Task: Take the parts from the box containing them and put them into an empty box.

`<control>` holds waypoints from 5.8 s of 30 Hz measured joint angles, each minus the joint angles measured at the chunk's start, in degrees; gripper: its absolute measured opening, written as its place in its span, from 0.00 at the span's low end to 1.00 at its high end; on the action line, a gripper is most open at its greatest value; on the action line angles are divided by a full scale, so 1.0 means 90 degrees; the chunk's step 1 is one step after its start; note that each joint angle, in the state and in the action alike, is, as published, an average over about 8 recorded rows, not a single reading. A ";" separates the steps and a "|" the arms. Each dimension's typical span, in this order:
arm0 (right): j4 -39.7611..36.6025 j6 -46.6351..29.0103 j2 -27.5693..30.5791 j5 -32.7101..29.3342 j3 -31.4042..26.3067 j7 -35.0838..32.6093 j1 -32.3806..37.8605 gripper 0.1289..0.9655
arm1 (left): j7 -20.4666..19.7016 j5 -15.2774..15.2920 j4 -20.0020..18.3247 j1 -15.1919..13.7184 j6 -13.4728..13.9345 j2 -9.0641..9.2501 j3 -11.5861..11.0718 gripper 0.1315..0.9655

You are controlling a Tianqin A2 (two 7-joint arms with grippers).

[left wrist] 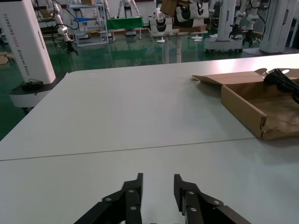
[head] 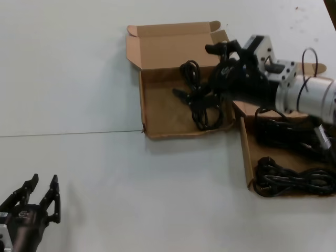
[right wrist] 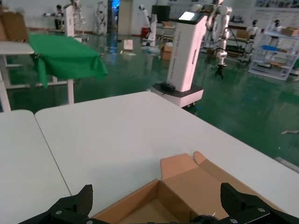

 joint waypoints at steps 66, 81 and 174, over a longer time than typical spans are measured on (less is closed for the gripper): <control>0.3396 0.4155 -0.0585 0.1010 0.2812 0.0000 -0.6301 1.00 | 0.0001 0.0001 0.0001 0.0001 0.0002 0.0002 0.0000 1.00; 0.3594 0.4398 -0.0619 0.1069 0.2976 0.0000 -0.6667 1.00 | 0.0003 0.0001 0.0001 0.0001 0.0002 0.0003 0.0000 1.00; 0.3594 0.4398 -0.0619 0.1069 0.2976 0.0000 -0.6667 1.00 | 0.0001 0.0001 0.0001 0.0001 0.0002 0.0003 0.0000 1.00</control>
